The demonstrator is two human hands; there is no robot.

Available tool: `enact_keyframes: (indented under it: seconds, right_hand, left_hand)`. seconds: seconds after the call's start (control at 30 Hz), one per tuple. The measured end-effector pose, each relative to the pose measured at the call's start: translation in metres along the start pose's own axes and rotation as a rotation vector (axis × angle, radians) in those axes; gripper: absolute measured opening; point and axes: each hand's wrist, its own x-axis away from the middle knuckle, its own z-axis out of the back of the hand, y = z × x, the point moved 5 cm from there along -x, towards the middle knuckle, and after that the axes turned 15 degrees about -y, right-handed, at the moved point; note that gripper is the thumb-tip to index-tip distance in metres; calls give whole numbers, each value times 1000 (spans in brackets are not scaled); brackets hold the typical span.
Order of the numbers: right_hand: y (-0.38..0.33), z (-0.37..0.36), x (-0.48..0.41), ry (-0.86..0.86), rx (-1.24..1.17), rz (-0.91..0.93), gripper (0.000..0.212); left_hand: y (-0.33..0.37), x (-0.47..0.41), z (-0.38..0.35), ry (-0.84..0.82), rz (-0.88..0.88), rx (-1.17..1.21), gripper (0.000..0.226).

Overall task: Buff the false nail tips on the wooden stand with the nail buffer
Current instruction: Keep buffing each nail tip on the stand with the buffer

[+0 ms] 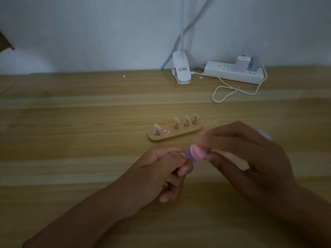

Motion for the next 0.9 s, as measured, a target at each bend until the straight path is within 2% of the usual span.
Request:
enact_keyframes:
  seconds: [0.13,0.23,0.3,0.37,0.43,0.47,0.57,0.7,0.83,0.9]
  right_hand:
    - [-2,-5,-3,-64,74,25,22]
    - [-1,-9,3,-46,-180,-32,18]
    - [-3,-10,5,-56,-286,-2,20]
    - [-2,-11,3,-125,-227,-38,17]
    - [-3,-5,-1,-75,-7,-33,22]
    - [-4,-4,0,-49,28,-15,23]
    - [-9,-7,3,8,-34,41,24]
    - [-2,-8,2,-33,-6,28,21]
    - [-3,-11,6,-78,-143,31,20]
    - [-3,-8,5,-72,-6,52,22]
  left_hand:
    - [-2,-2,0,24,36,-12,31]
    - [-4,-1,1,28,23,-30,31]
    - [-5,-1,2,30,22,-62,32]
    - [-6,-2,0,1,32,-36,30]
    - [-5,-3,-1,-23,43,16,29]
    - [-5,-3,-1,-27,46,26,29]
    - [-5,-2,-1,-15,32,41,28]
    - [-3,-3,-1,-14,53,93,31]
    - [-2,-2,0,-3,48,130,31]
    - [-2,-3,-1,-14,46,124,31]
